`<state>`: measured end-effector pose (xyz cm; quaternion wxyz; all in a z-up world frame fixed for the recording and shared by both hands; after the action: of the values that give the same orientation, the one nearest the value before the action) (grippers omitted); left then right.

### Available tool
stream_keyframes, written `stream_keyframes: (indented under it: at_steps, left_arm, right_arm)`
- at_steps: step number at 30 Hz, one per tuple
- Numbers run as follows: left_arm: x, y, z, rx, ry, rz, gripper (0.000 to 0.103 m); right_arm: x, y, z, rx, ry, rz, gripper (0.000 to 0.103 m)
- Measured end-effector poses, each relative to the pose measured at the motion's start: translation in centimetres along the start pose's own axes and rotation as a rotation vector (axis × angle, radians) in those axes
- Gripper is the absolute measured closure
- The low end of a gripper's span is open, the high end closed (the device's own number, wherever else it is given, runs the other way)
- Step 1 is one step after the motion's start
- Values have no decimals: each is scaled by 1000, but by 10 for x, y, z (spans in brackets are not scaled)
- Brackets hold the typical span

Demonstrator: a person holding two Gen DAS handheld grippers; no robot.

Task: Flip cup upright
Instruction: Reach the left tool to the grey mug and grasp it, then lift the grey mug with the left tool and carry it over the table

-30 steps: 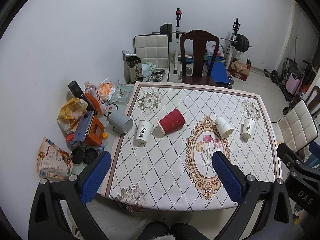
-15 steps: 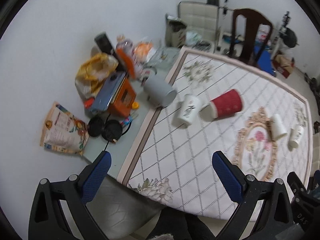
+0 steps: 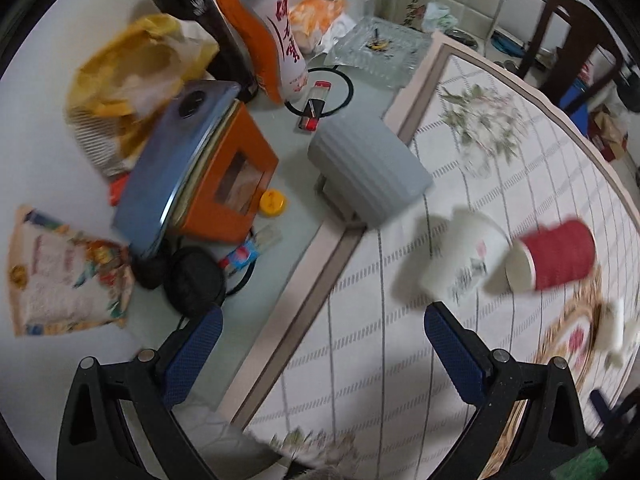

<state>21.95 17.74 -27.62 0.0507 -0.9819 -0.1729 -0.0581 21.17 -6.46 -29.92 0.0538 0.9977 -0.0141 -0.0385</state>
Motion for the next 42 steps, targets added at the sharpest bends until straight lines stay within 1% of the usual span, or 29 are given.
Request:
stream_keyframes:
  at_steps: [4, 6, 11, 14, 16, 17, 18, 20, 25, 28, 33, 37, 38, 40, 42]
  left_arm:
    - [39, -3, 32, -74, -48, -62, 0]
    - [56, -2, 51, -130, -95, -112, 0]
    - [85, -7, 95, -246, -174, -248, 1]
    - [94, -7, 111, -279, -188, -300, 1]
    - [98, -5, 120, -273, -201, -309, 2]
    - [100, -3, 125, -274, -204, -302, 5]
    - [102, -1, 128, -279, -205, -294, 5]
    - [104, 6, 132, -275, -205, -260, 16]
    - [107, 21, 127, -191, -149, -115, 19]
    - [107, 27, 119, -137, -98, -40, 19]
    - [101, 32, 84, -64, 18, 86, 20]
    - [89, 33, 49, -52, 88, 138, 20]
    - [84, 35, 34, -48, 112, 154, 20]
    - [74, 27, 15, -51, 142, 170, 20]
    - [57, 29, -10, -57, 175, 187, 20]
  right_arm:
    - [25, -12, 28, -15, -36, 42, 0]
    - [38, -16, 42, -25, -50, 66, 0]
    - [60, -22, 60, -37, -66, 102, 0]
    - [65, -23, 66, -42, -74, 114, 0]
    - [67, -22, 69, -43, -81, 122, 0]
    - [67, -22, 70, -47, -83, 129, 0]
    - [68, -20, 70, -50, -84, 135, 0]
    - [69, -15, 72, -53, -84, 143, 0]
    - [73, -5, 68, -76, -69, 162, 0]
    - [74, 2, 64, -85, -58, 176, 0]
    - [70, 19, 55, -95, -41, 197, 0]
    - [66, 35, 46, -93, -23, 224, 0]
    - [64, 40, 43, -93, -18, 230, 0]
    - [59, 50, 36, -87, -5, 244, 0]
    - [54, 61, 27, -81, 11, 252, 0]
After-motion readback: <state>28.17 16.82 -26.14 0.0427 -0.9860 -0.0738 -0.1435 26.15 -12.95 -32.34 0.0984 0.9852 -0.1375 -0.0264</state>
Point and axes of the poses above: each gripper's, at about its wrist camera, not at the fingertips, and z roughly the way its jaws point, y to its right, x to its top, the point moved 3 cm from there along z, roughly the way its jaws point, and after that the axes turned 1 degree about -y, right-handed, at the moved point
